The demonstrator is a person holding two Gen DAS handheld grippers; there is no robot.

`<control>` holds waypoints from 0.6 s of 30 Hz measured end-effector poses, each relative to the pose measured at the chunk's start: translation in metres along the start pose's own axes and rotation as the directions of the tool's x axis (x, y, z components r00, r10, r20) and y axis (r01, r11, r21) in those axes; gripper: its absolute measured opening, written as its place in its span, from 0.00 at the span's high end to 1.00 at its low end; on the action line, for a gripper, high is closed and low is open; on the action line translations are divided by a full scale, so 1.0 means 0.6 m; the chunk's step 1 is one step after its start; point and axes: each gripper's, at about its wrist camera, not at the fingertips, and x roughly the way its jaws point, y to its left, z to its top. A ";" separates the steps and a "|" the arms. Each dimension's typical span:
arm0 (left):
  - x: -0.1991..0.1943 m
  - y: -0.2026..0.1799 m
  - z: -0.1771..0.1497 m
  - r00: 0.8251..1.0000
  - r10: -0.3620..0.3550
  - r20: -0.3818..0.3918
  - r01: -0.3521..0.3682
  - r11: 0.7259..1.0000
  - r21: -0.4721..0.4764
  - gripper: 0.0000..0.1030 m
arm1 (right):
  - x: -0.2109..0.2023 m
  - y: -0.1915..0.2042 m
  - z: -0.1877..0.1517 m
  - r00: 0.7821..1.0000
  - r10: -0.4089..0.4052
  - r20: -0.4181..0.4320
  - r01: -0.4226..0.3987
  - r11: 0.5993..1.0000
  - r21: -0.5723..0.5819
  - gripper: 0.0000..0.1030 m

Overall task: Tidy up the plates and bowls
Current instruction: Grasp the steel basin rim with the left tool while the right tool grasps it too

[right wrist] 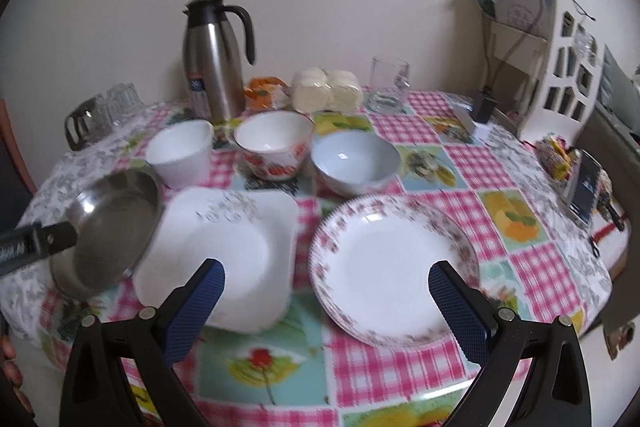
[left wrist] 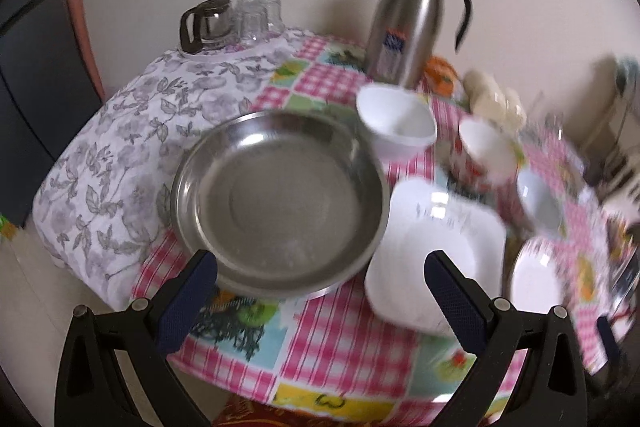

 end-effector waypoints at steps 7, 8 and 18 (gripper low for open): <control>0.001 0.000 0.053 0.997 0.031 0.067 -0.028 0.998 -0.053 0.00 | 0.008 0.037 0.066 0.998 0.060 0.026 -0.060 0.998 -0.014 0.00; 0.003 -0.001 0.058 0.995 0.049 0.084 -0.045 0.998 -0.049 0.00 | 0.012 0.041 0.073 0.998 0.065 0.028 -0.065 0.998 -0.012 0.00; 0.075 0.026 0.079 0.991 0.115 0.069 -0.110 0.991 -0.074 0.00 | 0.068 0.074 0.106 0.996 0.091 0.023 -0.092 0.996 0.009 0.00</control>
